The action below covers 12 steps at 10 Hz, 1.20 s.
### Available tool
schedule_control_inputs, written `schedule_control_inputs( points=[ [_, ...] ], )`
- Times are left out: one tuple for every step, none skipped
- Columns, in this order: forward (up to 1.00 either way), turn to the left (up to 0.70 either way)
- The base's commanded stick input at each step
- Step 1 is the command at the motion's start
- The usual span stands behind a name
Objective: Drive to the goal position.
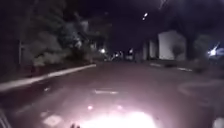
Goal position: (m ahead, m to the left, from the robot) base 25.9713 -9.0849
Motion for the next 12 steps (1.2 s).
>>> schedule_control_inputs(
  points=[
    [1.00, 0.00],
    [1.00, 0.00],
    [1.00, 0.00],
    [1.00, 0.00],
    [1.00, 0.00],
    [1.00, 0.00],
    [1.00, 0.00],
    [1.00, 0.00],
    [1.00, 0.00],
    [1.00, 0.00],
    [1.00, 0.00],
    [1.00, 0.00]
  ],
)
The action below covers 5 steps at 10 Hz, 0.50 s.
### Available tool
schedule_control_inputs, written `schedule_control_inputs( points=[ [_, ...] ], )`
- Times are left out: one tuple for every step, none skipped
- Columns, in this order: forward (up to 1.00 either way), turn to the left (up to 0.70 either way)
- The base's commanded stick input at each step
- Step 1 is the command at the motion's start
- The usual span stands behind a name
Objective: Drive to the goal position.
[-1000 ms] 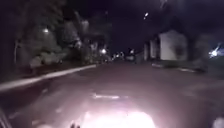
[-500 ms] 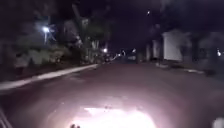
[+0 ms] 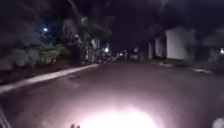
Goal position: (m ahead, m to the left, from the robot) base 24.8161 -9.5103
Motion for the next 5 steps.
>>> schedule_control_inputs(
  points=[
    [1.00, 0.00],
    [1.00, 0.00],
    [1.00, 0.00],
    [1.00, 0.00],
    [1.00, 0.00]
  ],
)
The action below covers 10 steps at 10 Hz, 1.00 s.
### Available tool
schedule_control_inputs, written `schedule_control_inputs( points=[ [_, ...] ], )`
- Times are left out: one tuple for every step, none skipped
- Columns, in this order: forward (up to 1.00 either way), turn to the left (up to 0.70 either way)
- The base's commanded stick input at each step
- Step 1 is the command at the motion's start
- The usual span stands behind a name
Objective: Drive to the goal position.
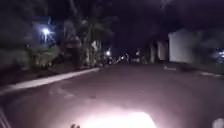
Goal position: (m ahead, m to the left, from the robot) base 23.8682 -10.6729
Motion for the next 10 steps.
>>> schedule_control_inputs(
  points=[
    [1.00, 0.00],
    [1.00, 0.00],
    [1.00, 0.00],
    [1.00, 0.00],
    [1.00, 0.00],
    [1.00, 0.00],
    [1.00, 0.00],
    [1.00, 0.00],
    [1.00, -0.06],
    [1.00, -0.21]
  ],
)
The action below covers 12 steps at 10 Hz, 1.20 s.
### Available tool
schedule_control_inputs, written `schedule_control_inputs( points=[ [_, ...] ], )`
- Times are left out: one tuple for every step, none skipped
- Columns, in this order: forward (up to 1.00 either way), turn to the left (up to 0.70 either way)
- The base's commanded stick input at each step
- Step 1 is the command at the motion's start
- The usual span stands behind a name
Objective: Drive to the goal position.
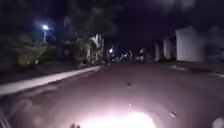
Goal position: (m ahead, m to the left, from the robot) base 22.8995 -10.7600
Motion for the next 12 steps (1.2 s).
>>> schedule_control_inputs(
  points=[
    [1.00, -0.27],
    [1.00, -0.24],
    [1.00, -0.08],
    [1.00, 0.00],
    [1.00, 0.00],
    [1.00, 0.00],
    [1.00, 0.00],
    [1.00, 0.00],
    [1.00, 0.00],
    [1.00, 0.00],
    [1.00, 0.00],
    [1.00, 0.00]
  ],
)
